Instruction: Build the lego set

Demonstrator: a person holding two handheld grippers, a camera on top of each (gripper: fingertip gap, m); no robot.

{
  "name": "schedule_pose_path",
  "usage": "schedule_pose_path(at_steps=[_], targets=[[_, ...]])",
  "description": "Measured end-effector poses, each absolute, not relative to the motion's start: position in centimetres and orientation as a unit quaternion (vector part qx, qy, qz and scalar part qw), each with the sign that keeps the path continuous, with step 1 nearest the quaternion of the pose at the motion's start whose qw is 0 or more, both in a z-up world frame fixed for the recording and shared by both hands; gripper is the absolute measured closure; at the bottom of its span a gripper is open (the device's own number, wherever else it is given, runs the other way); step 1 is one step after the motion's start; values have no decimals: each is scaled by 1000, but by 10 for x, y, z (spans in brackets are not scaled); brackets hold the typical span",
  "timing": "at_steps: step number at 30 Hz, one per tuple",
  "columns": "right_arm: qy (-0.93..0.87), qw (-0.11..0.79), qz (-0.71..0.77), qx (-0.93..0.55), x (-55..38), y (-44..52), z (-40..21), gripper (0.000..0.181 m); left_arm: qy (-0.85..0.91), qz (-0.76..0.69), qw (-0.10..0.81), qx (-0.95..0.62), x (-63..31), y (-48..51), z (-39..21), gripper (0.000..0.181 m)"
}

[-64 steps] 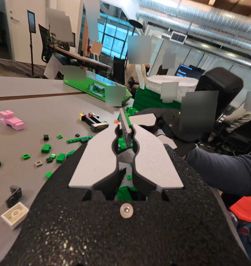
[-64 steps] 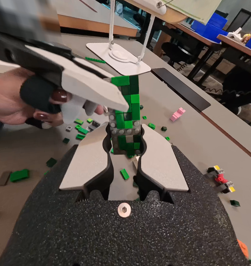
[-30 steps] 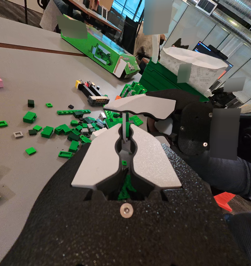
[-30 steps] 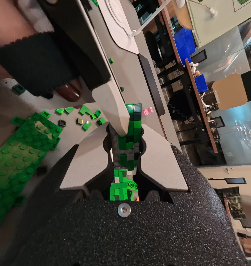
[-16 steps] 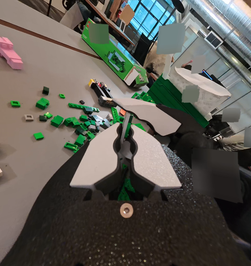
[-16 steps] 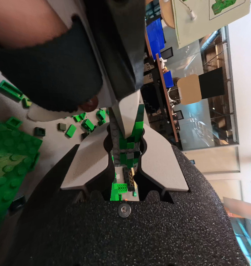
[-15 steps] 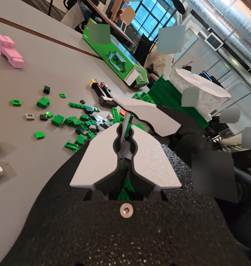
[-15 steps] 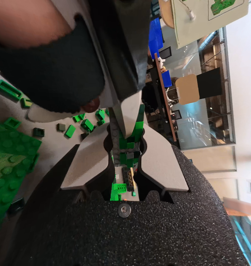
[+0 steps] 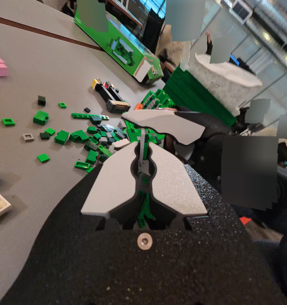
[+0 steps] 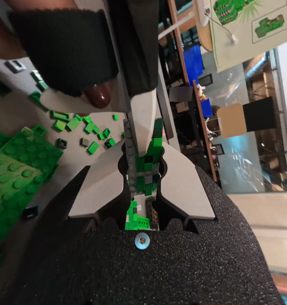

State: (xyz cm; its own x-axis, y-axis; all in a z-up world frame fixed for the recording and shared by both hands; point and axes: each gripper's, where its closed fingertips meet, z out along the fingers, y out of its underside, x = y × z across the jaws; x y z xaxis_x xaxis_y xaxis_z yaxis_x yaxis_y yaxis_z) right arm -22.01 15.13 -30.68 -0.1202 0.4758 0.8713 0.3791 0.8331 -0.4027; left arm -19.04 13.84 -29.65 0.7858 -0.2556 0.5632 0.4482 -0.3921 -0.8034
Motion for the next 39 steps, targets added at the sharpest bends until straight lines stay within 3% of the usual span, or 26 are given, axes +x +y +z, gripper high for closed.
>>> schedule_pose_path(at_steps=[7, 14, 25, 28, 31, 39], targets=[[-754, 592, 74, -274, -218, 146, -307, 147, -33, -327, 529, -782, -185, 135, -298, 175], [-753, 576, 57, -313, -224, 150, -315, 135, -38, -334, 515, -788, -187, 133, -303, 175], [-736, 613, -30, -287, -230, 155, -316, 139, -100, -366, 504, -776, -192, 135, -306, 175], [-712, 650, -78, -254, -230, 154, -309, 151, -140, -412, 504, -746, -195, 135, -302, 175], [-718, 639, -46, -274, -231, 153, -315, 151, -138, -406, 500, -753, -196, 135, -307, 175], [-749, 567, 18, -343, -226, 159, -331, 129, -87, -318, 504, -798, -196, 135, -313, 175]])
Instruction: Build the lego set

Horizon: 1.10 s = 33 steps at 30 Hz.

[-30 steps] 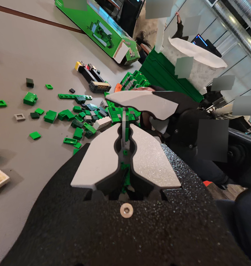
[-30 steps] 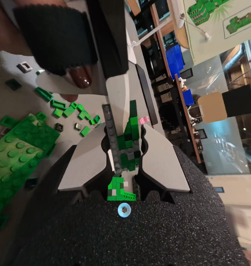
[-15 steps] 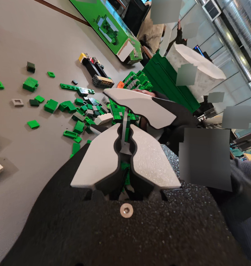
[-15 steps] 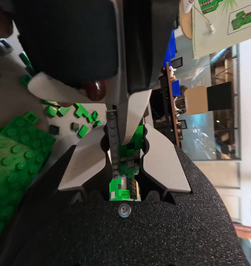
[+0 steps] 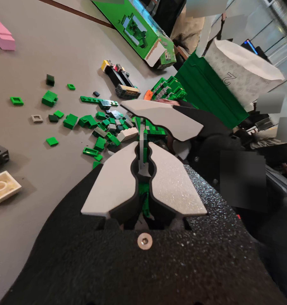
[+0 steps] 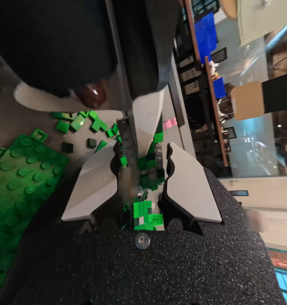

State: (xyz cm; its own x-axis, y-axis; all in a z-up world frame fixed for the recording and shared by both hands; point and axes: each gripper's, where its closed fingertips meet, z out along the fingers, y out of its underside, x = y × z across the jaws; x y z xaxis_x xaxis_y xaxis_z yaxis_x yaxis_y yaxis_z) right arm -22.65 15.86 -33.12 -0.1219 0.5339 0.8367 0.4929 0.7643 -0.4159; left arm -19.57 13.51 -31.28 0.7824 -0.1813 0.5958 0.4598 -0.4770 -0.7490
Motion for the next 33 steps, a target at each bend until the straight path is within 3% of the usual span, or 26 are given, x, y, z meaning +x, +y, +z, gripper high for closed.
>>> schedule_pose_path(at_steps=[8, 12, 16, 23, 33], targets=[[-766, 567, 20, -303, -228, 144, -332, 124, -46, -314, 495, -809, -181, 136, -313, 175], [-762, 570, 28, -306, -227, 144, -330, 141, -24, -292, 484, -825, -178, 134, -318, 175], [-763, 569, 34, -306, -228, 143, -331, 143, -5, -273, 477, -835, -174, 134, -319, 175], [-732, 617, -85, -276, -231, 154, -326, 143, -88, -356, 478, -798, -178, 137, -317, 173], [-727, 618, -107, -278, -231, 158, -327, 144, -109, -384, 474, -785, -179, 139, -318, 172]])
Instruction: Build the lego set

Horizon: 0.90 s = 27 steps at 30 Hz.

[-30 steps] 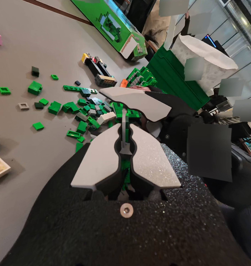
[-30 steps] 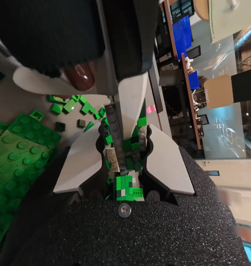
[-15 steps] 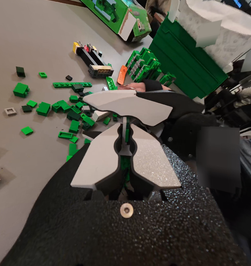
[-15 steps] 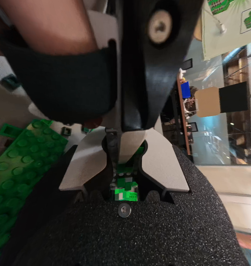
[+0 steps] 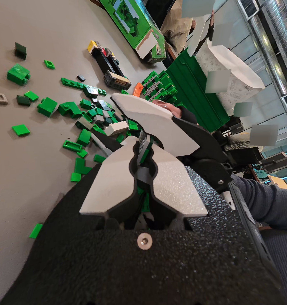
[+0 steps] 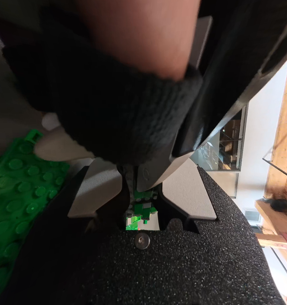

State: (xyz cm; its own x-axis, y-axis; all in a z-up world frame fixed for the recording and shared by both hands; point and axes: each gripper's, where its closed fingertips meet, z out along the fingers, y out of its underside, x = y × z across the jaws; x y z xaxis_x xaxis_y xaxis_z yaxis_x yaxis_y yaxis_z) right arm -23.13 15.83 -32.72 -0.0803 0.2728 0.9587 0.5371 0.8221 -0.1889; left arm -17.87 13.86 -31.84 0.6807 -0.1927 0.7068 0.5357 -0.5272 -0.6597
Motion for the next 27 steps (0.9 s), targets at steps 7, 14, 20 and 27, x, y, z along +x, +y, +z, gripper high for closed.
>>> schedule_pose_path(at_steps=[7, 14, 20, 27], targets=[[-726, 620, -117, -275, -232, 159, -328, 143, -122, -392, 470, -782, -181, 140, -320, 174], [-727, 622, -117, -267, -233, 159, -327, 143, -128, -398, 470, -778, -182, 140, -319, 175], [-742, 611, -72, -266, -233, 156, -331, 144, -122, -391, 467, -784, -180, 139, -321, 175], [-759, 601, 30, -251, -230, 139, -329, 145, -41, -401, 463, -789, -172, 130, -315, 173]])
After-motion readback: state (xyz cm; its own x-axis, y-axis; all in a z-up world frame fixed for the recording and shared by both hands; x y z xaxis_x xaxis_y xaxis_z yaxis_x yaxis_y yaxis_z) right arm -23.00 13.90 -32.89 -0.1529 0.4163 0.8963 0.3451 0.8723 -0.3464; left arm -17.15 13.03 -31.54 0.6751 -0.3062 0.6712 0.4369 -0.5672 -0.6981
